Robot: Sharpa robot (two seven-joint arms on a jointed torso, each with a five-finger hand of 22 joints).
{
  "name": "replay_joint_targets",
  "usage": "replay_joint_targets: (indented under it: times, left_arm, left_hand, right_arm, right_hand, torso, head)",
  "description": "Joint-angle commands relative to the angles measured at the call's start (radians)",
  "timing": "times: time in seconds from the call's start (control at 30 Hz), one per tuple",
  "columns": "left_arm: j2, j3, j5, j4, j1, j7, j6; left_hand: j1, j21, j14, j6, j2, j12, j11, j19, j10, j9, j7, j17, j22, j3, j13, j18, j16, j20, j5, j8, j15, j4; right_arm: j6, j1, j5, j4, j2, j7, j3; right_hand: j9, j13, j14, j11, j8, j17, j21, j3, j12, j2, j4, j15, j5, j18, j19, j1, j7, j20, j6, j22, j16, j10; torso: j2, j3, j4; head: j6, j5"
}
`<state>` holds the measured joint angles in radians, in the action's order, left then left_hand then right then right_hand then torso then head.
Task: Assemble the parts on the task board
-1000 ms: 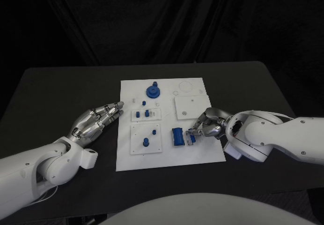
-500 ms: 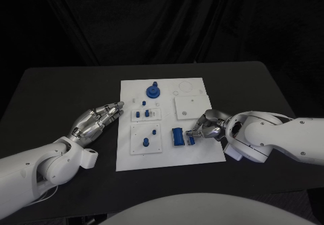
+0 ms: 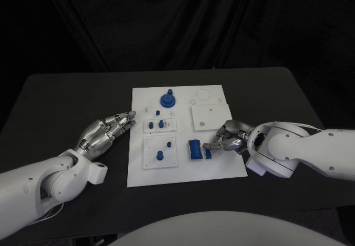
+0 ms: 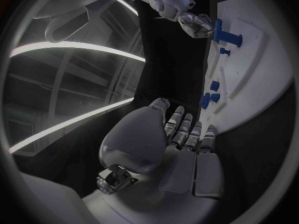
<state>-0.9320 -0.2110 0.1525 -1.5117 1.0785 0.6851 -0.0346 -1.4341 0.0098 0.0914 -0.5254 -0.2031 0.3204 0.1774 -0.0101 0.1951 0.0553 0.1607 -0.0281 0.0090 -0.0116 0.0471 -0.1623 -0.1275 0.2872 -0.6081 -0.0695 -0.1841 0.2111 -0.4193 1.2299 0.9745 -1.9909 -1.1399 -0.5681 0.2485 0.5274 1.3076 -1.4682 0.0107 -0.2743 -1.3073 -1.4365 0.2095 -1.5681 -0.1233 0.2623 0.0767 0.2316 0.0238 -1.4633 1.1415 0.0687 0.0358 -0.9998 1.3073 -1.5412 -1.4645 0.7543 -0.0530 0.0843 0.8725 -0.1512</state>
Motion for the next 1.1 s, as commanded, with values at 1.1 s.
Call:
replay_joint_targets:
  times: [1.1]
  left_arm:
    - [-0.006,0.0,0.003,-0.002,-0.003,0.02,-0.011]
  left_hand:
    - [-0.005,0.001,-0.001,-0.001,0.003,0.002,0.009,-0.001,0.001,0.0,0.029,-0.002,0.001,-0.009,0.001,-0.009,-0.007,0.004,-0.006,-0.003,-0.008,-0.002]
  right_arm:
    - [0.095,-0.043,0.075,-0.05,-0.092,0.019,0.001]
  right_hand:
    - [0.266,0.263,-0.09,0.044,-0.358,-0.198,0.001,-0.136,-0.003,-0.037,0.034,0.033,-0.178,0.012,-0.047,0.018,-0.056,-0.031,0.061,0.217,-0.003,-0.106]
  torso:
    - [-0.001,0.0001,-0.0014]
  head:
    - [0.0,0.005]
